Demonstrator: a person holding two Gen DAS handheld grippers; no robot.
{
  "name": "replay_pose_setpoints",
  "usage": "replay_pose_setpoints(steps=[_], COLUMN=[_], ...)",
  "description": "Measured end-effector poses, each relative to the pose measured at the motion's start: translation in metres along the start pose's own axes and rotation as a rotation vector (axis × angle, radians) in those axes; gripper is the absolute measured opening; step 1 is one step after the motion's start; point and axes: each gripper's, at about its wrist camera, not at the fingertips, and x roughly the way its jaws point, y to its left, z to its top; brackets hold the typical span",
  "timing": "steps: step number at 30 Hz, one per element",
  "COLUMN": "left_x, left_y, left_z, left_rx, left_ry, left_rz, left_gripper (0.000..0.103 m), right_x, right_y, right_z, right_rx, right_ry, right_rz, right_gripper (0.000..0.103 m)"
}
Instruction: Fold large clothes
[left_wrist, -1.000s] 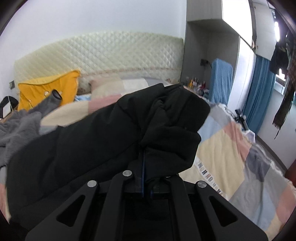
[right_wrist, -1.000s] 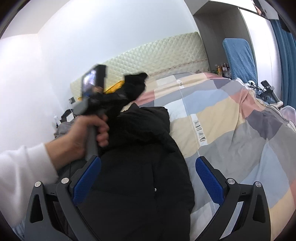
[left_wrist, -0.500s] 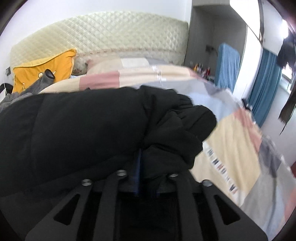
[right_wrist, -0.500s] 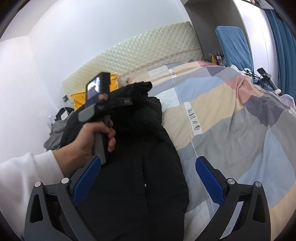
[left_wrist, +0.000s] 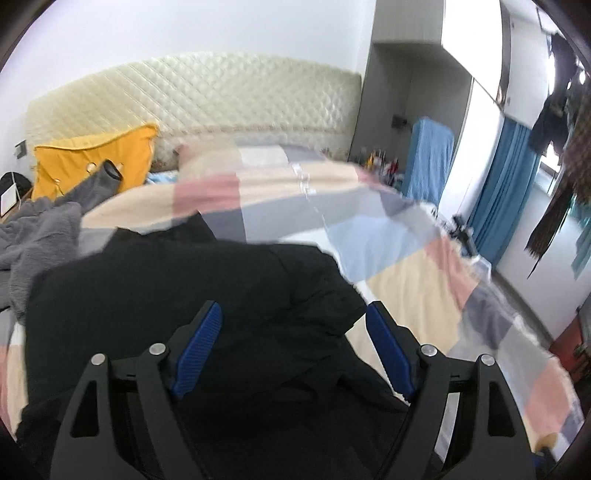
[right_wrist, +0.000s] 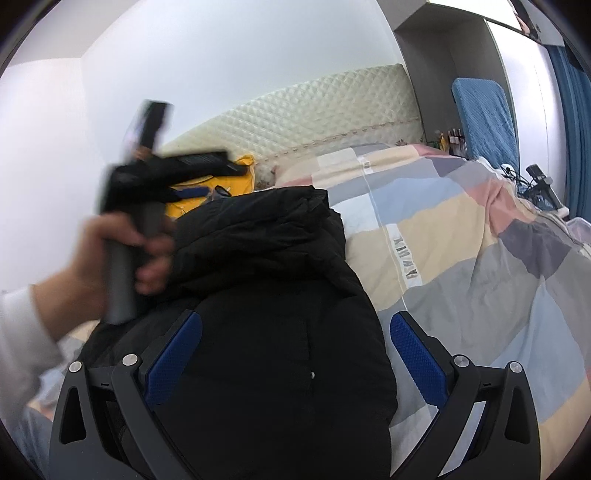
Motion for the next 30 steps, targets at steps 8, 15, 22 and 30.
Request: replay_pose_setpoints(steps=[8, 15, 22, 30], left_x=[-0.112, -0.155, -0.16, -0.118], left_y=[0.035, 0.082, 0.141, 0.197], left_z=[0.011, -0.018, -0.074, -0.13], left_rx=[-0.025, -0.065, -0.131, -0.171], left_ry=[-0.084, -0.012, 0.005, 0.103], left_rz=[0.051, 0.195, 0.279, 0.335], left_gripper=[0.081, 0.081, 0.081, 0.081], right_x=[-0.006, -0.003, 0.008, 0.062], right_y=[0.023, 0.037, 0.039, 0.037], right_z=[-0.003, 0.0, 0.007, 0.033], right_rx=[-0.068, -0.109, -0.094, -0.078], right_ry=[-0.008, -0.007, -0.001, 0.058], right_rz=[-0.026, -0.02, -0.014, 0.042], right_gripper=[0.103, 0.103, 0.103, 0.103])
